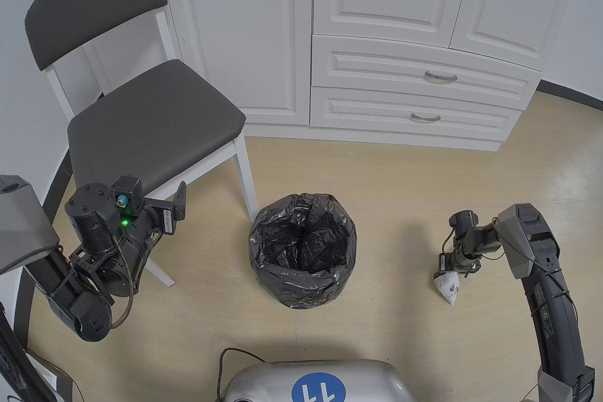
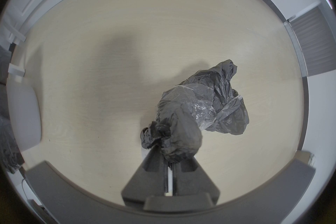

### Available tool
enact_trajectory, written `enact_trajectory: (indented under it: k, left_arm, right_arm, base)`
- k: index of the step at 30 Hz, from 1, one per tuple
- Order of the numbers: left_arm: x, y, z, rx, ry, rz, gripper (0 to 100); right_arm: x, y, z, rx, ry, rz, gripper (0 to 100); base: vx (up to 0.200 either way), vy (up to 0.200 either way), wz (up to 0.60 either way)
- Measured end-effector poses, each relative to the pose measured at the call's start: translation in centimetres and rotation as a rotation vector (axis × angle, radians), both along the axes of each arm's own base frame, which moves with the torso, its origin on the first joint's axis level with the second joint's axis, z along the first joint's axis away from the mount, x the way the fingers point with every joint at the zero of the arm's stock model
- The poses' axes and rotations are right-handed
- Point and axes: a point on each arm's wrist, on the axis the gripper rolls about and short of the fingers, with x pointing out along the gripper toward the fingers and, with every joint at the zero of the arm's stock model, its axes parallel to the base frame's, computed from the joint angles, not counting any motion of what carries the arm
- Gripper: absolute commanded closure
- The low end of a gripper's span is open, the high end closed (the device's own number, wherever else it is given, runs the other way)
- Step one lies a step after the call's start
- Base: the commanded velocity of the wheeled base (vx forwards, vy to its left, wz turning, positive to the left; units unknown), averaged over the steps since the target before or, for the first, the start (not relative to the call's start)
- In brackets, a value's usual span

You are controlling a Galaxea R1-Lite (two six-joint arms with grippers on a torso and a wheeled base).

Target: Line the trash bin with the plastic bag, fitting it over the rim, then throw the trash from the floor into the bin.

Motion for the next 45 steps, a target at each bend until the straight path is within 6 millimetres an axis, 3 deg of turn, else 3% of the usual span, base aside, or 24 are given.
enact_trajectory:
  k: [7, 17, 27, 35, 45]
  left_arm:
    - [-0.2, -0.1, 0.0, 0.004, 0.002, -0.005, 0]
    - [-0.5, 0.1, 0.8, 0.004, -0.023, -0.003, 0]
    - [-1.0, 0.4, 1.7, 0.010, -0.053, 0.003, 0]
    - [-1.4, 0.6, 2.3, 0.017, -0.071, 0.006, 0]
    - [-1.6, 0.7, 2.7, 0.015, -0.084, 0.007, 0]
  right_arm:
    - [0.0, 0.3, 3.8, 0.045, -0.049, -0.031, 100]
    - [-1.9, 2.3, 12.0, 0.071, -0.167, 0.005, 100]
    - [-8.1, 7.4, 20.5, 0.039, -0.405, 0.181, 100]
    - [-14.8, 12.0, 26.6, -0.054, -0.703, 0.331, 100]
    - [-19.8, 16.1, 30.4, -0.100, -1.021, 0.366, 100]
  base:
    - [0.000, 0.000, 0.00]
    - [0.000, 0.000, 0.00]
    - [0.000, 0.000, 0.00]
    - [0.000, 0.000, 0.00]
    - [0.000, 0.000, 0.00]
